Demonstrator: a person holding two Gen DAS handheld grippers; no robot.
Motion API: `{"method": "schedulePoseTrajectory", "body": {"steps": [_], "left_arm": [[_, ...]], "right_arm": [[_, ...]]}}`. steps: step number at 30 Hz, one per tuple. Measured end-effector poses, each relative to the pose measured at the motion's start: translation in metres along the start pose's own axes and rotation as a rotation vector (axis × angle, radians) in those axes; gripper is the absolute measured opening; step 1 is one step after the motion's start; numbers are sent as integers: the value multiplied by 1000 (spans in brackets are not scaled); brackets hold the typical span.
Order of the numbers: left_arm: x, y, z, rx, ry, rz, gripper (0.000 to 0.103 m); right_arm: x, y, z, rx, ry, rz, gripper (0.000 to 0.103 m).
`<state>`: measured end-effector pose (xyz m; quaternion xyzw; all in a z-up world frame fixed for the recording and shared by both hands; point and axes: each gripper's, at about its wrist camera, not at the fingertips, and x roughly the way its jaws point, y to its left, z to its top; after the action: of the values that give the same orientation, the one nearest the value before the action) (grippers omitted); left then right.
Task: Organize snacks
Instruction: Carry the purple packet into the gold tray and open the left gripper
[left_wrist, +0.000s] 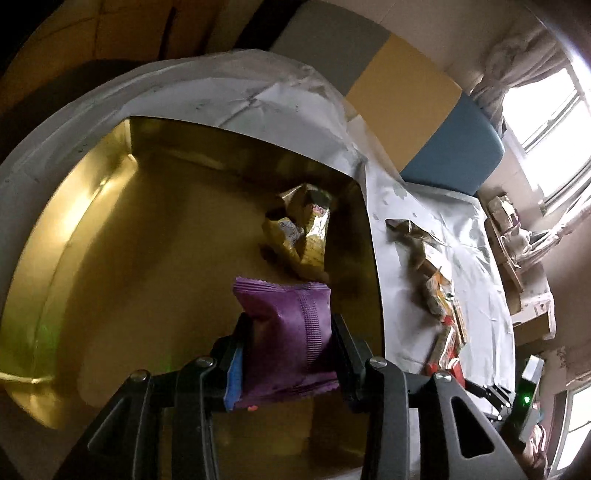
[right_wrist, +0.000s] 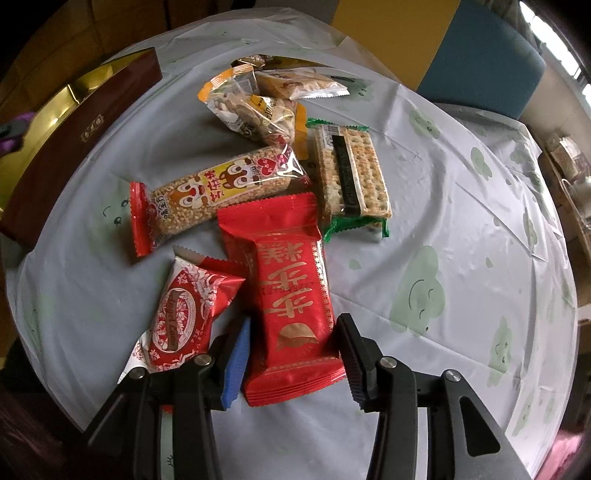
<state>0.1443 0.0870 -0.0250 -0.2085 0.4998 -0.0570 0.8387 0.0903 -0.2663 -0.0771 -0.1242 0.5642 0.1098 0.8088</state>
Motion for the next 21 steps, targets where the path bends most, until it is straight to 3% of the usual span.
{"method": "schedulePoseTrajectory", "body": {"steps": [4,8,12,17,21], "left_arm": [[22,0,7,-12,63,-9,45],[34,0,9,0,87,36,46],[25,1,0,5,50,79,46],[4,-11,-21,103,-30,185,46],[-17,-23,-42,180,-98,226,46]], "right_arm": [[0,0,0,-1,0,0,48],[0,0,0,-2,0,-1,48],[0,0,0,-4,1,-2,48],[0,0,0,-4,0,-3,48],[0,0,0,-4,0,-3,48]]}}
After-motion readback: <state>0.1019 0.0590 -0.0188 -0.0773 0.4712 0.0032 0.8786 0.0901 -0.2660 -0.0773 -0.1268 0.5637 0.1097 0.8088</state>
